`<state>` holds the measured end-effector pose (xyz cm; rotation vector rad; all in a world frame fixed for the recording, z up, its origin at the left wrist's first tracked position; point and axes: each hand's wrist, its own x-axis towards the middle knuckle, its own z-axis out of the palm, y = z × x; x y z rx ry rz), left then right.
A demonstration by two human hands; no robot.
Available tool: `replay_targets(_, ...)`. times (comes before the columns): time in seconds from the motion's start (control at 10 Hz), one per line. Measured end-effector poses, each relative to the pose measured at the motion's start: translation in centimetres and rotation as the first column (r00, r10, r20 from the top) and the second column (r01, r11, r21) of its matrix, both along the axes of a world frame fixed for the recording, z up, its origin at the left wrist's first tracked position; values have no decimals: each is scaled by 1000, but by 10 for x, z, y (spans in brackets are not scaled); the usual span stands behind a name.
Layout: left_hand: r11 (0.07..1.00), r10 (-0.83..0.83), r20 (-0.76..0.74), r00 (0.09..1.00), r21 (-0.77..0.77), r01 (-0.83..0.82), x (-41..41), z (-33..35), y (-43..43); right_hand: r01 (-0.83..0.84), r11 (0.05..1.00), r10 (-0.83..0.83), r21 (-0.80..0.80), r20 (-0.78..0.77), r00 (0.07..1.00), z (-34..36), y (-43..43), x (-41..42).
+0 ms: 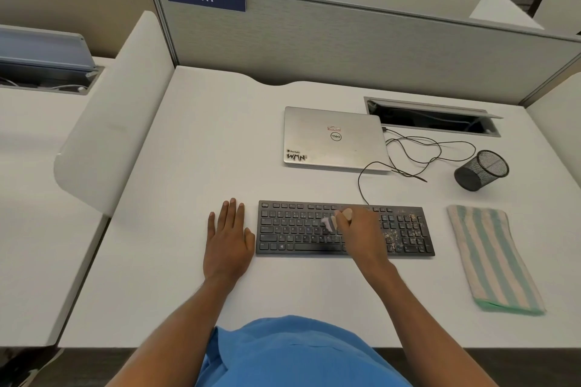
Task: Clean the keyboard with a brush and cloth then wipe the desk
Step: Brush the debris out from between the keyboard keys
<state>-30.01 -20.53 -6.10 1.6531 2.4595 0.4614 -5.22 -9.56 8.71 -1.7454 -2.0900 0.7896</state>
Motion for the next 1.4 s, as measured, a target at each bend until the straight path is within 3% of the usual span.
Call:
replay_targets(0.2, 1000, 2, -3, 1000, 7, -2, 0, 0, 1, -65, 996, 69, -68, 58, 996, 15, 8, 10)
replay_targets(0.5, 1000, 0, -9, 1000, -4, -1, 1, 1, 0, -307, 934, 306, -180, -37, 951, 28, 14, -35)
replay_targets(0.7, 1000, 2, -17, 1000, 0, -2, 1, 1, 0, -251, 949, 275, -193, 105, 956, 25, 32, -11)
replay_targets(0.9, 1000, 6, -18, 1000, 4, -6, 1, 0, 1, -75, 972, 130, -222, 243, 961, 37, 43, 15)
replay_targets(1.0, 1000, 5, -26, 1000, -12, -5, 1, 1, 0, -124, 981, 162, -147, 281, 946, 35, 39, -2)
replay_targets(1.2, 1000, 2, -23, 1000, -20, -3, 1, 1, 0, -226, 953, 263, -203, 178, 948, 27, 27, -28)
replay_targets(1.4, 1000, 8, -16, 1000, -6, -8, 1, 0, 1, -58, 968, 106, -243, 192, 976, 30, 41, 10)
